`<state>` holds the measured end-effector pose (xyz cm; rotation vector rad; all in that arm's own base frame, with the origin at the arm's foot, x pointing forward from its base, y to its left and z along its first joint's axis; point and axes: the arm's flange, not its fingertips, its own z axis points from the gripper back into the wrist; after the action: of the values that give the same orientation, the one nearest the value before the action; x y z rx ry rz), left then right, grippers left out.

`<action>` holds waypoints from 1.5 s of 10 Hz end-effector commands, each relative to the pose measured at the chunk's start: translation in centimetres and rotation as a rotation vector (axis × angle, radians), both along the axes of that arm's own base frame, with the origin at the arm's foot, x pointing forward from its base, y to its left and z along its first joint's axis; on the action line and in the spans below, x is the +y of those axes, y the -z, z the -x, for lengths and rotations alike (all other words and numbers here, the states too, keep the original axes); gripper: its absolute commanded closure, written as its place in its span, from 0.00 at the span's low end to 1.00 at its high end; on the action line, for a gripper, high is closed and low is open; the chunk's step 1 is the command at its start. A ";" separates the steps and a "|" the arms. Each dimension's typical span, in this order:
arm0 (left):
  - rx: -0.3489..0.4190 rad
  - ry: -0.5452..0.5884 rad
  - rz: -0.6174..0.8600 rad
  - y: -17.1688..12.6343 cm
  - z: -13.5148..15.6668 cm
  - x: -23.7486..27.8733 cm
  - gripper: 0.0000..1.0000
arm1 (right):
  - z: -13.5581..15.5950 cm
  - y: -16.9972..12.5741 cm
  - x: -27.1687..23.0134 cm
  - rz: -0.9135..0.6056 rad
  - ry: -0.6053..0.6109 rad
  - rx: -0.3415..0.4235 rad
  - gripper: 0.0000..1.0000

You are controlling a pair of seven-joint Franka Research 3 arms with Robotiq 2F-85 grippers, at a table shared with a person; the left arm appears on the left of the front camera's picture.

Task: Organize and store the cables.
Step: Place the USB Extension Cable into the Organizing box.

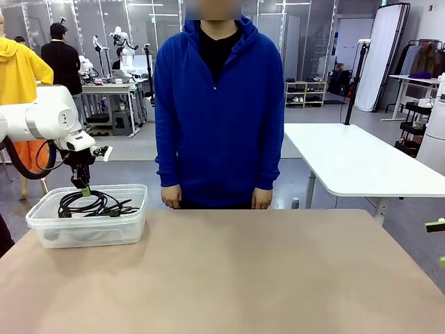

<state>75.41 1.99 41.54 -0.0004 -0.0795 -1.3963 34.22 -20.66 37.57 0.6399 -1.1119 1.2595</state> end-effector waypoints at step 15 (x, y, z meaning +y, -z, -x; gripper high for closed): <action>-0.016 -0.043 0.048 -3.1 -1.2 -0.1 0.00 | -0.1 -0.3 0.2 0.002 0.014 0.009 0.00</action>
<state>75.94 1.77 43.86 0.0014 -0.0999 -1.3891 34.22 -20.66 37.57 0.6399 -1.1119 1.2596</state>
